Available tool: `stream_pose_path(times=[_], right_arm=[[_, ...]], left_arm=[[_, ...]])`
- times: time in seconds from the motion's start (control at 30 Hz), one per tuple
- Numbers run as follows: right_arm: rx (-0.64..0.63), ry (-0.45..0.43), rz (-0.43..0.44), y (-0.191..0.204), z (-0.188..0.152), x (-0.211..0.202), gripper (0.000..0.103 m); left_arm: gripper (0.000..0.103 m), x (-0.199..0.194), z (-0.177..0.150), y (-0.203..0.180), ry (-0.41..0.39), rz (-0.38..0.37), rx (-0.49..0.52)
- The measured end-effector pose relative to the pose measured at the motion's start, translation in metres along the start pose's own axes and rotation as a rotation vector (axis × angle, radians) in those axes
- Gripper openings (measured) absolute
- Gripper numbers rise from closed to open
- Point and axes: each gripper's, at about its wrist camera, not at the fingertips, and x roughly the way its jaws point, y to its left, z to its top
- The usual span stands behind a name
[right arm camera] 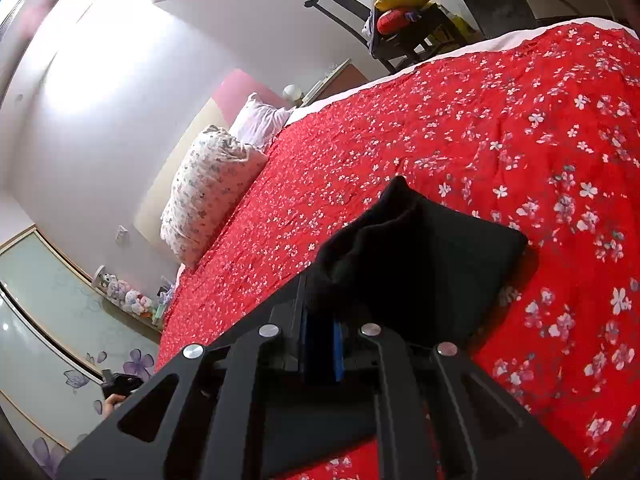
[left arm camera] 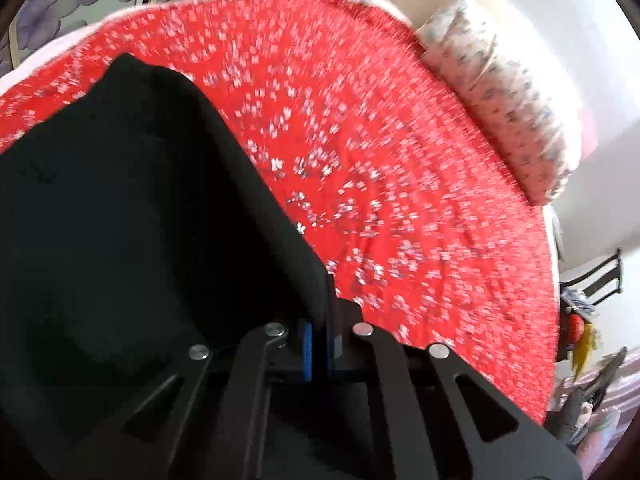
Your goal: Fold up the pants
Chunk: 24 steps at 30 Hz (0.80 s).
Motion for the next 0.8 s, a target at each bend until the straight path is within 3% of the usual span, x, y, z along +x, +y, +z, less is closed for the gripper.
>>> stream_pose_path(times=[0.2, 0.33, 0.43, 0.7, 0.8], right_arm=[[0.018, -0.026, 0.016, -0.003, 0.005, -0.008, 0.010], [0.027, -0.054, 0.025, -0.003, 0.015, -0.013, 0.010], [0.033, -0.061, 0.036, -0.002, 0.027, -0.013, 0.010], [0.111, -0.092, 0.085, -0.009, 0.065, -0.026, 0.009], [0.123, -0.080, 0.028, -0.020, 0.064, -0.028, 0.010]], left_arm=[[0.004, -0.100, -0.032, 0.029, -0.098, -0.169, -0.002], [0.004, -0.159, -0.072, 0.054, -0.177, -0.198, 0.049], [0.004, -0.192, -0.111, 0.084, -0.214, -0.237, 0.033], [0.005, -0.203, -0.205, 0.133, -0.248, -0.128, 0.069], [0.006, -0.189, -0.221, 0.142, -0.212, -0.098, 0.073]])
